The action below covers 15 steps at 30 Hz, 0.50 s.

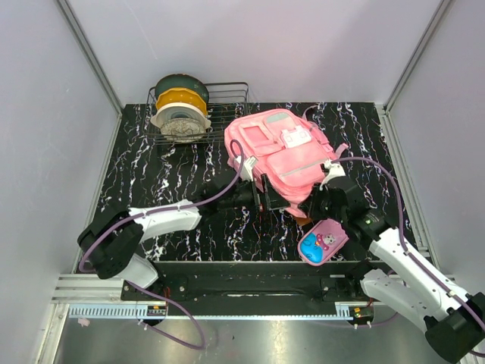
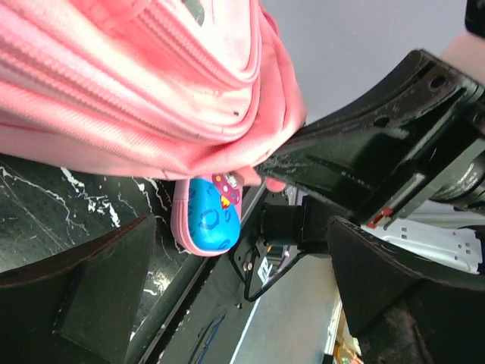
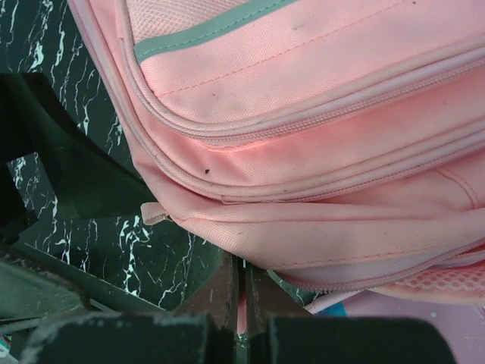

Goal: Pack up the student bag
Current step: Zip the student bag at the center of the board.

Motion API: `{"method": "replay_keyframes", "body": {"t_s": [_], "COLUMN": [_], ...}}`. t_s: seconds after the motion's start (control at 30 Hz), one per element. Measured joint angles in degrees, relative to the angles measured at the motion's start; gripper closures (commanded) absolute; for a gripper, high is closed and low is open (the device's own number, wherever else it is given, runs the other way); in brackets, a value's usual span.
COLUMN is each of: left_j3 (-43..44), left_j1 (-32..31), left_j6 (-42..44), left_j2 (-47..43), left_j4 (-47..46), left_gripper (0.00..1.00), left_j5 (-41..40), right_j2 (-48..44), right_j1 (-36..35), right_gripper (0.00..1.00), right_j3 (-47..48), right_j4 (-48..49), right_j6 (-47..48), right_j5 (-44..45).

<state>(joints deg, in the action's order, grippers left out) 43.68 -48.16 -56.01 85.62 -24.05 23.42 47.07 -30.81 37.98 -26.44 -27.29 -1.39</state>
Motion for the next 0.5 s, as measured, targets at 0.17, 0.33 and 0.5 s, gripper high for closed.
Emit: {"method": "replay_keyframes", "body": {"t_s": [0.17, 0.33, 0.5], "left_j3": [-0.7, -0.9, -1.9], "left_j1": [-0.6, -0.6, -0.5], "left_j6": [-2.4, -4.5, -6.1], "left_j2": [0.1, 3.0, 5.3], "left_j4": [-5.3, -10.4, -13.2], "left_gripper": [0.01, 0.09, 0.49], "left_j5": [-3.2, -4.2, -4.2], "right_j2": [-0.1, 0.0, 0.0], "right_j1": [-2.3, -5.1, -5.9], "right_gripper": [1.00, 1.00, 1.00], "right_j3": [0.0, 0.0, 0.0], "right_j4": [0.0, 0.0, 0.0], "right_j6": [0.1, 1.3, 2.0], "right_j5": [-1.3, -1.7, -1.7]}}
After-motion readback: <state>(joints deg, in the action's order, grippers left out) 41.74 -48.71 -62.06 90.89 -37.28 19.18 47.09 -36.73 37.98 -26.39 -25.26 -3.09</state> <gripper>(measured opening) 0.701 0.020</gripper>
